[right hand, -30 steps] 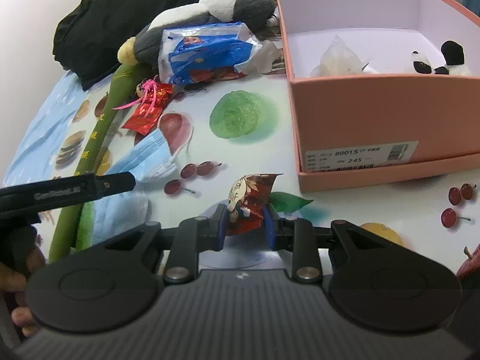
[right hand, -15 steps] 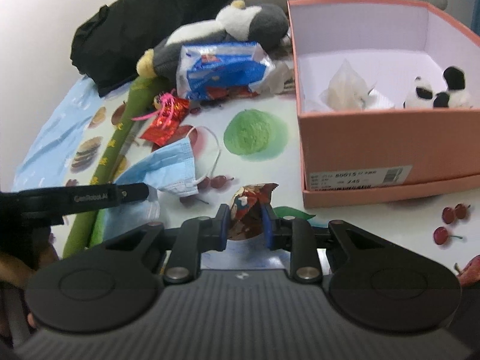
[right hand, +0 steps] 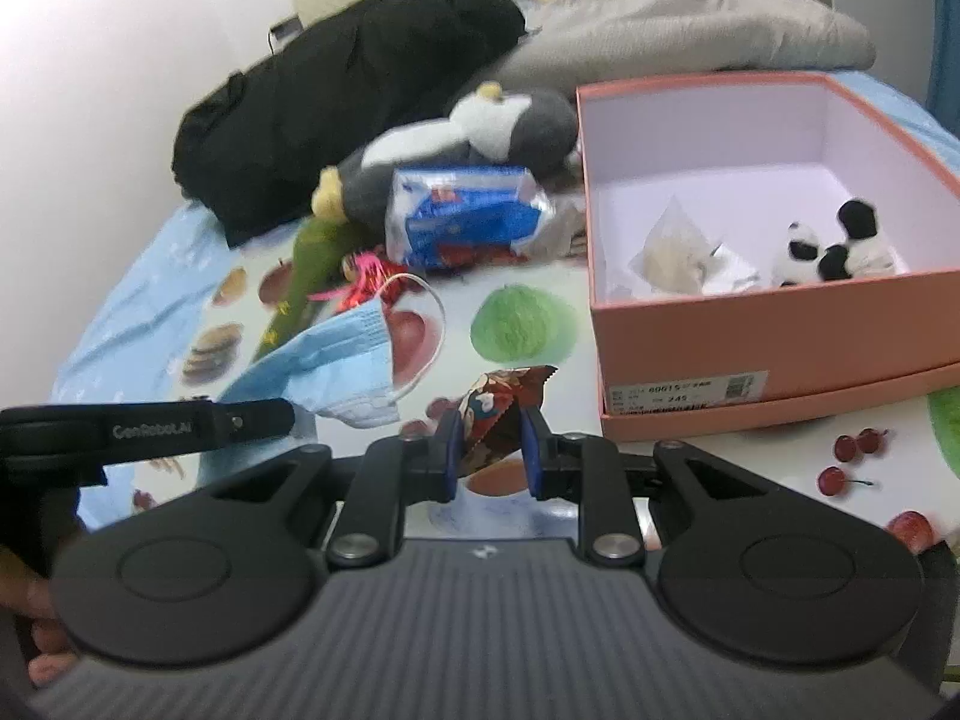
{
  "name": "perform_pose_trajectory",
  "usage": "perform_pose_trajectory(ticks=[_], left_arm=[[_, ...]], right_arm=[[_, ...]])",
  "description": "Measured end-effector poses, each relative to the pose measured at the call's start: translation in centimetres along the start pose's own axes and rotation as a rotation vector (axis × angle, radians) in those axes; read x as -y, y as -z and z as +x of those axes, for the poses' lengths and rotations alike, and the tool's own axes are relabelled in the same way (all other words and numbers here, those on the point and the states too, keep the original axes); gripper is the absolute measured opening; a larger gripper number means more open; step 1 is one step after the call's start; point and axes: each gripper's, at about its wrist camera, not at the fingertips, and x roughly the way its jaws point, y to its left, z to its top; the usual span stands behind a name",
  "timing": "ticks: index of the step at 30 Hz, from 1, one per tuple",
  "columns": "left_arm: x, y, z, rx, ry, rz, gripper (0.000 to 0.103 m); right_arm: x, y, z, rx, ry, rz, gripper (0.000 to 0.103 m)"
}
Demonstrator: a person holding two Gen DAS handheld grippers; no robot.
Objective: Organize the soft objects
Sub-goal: 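Carry the mask in left tool while right tool carries the wrapper over the box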
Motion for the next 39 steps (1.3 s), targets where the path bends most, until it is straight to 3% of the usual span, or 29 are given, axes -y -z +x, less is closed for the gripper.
perform_pose_trajectory(ticks=[7, 18, 30, 33, 39], left_arm=[[2.6, -0.5, -2.8, 0.045, 0.060, 0.023, 0.009], [7.4, -2.5, -4.3, 0.102, 0.138, 0.096, 0.009], [14.9, -9.6, 2.5, 0.073, 0.243, 0.209, 0.009], [16.8, -11.9, 4.9, 0.039, 0.279, 0.157, 0.009], [20.9, -15.2, 10.6, -0.002, 0.243, 0.201, 0.009]], right_arm=[[-0.7, -0.8, -3.9, 0.065, 0.001, -0.022, 0.024], [2.2, -2.5, -8.6, 0.163, 0.067, 0.029, 0.024], [8.0, -8.4, -7.1, 0.219, 0.162, 0.073, 0.024], [9.7, -9.7, -5.5, 0.223, 0.210, 0.058, 0.024], [13.5, -12.3, -2.3, 0.175, 0.251, 0.068, 0.024]])
